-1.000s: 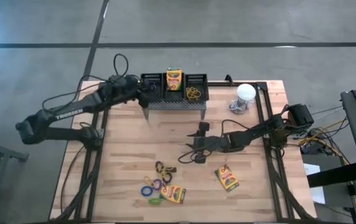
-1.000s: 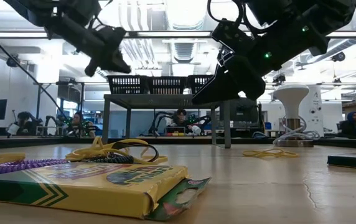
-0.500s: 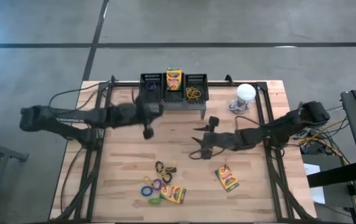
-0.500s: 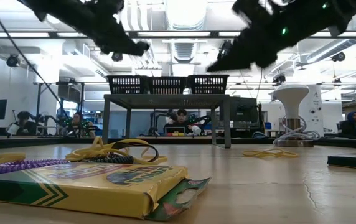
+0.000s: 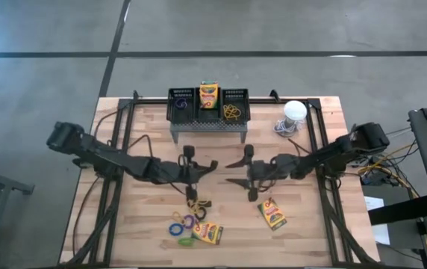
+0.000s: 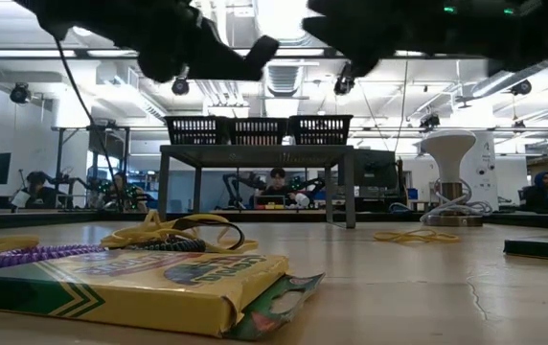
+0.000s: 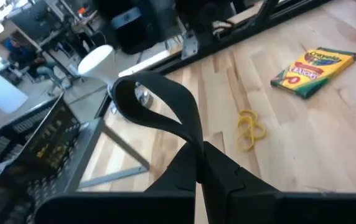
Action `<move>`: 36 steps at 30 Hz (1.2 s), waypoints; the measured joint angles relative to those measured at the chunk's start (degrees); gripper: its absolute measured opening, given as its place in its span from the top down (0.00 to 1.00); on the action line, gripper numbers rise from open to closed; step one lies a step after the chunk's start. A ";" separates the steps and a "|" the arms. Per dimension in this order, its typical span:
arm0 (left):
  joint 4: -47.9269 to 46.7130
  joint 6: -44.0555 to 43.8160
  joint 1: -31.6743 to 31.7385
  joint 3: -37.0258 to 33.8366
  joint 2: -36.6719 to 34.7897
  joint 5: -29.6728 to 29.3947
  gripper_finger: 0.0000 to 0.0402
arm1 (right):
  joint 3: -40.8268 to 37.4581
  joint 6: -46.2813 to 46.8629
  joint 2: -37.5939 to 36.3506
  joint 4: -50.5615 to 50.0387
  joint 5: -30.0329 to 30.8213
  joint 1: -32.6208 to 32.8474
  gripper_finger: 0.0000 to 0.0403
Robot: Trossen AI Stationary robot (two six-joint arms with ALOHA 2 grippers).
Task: Pick & Place Office Desk Supplies
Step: Put the black rubber band into the right black basket on the shelf
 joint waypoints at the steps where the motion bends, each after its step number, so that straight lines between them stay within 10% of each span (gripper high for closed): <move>1: 1.14 0.68 -0.01 0.00 0.93 0.00 0.98 | 0.92 0.00 0.69 -0.80 0.02 -0.02 0.49; 9: 1.23 0.32 -0.38 -0.11 1.73 -1.31 0.98 | 5.26 -0.67 4.41 -4.69 9.19 -0.49 0.41; 18: 1.56 0.10 -0.45 -0.04 1.56 -1.29 0.98 | 9.36 1.05 5.46 -9.86 5.07 -2.52 0.46; 29: 0.71 -3.75 -0.36 -0.04 1.56 -1.29 0.95 | 9.78 -1.05 5.49 -11.83 4.04 -2.99 0.87; 36: -1.00 -10.22 0.37 -0.11 1.56 -1.27 0.67 | 10.04 -10.03 2.19 -13.65 13.90 -3.17 0.97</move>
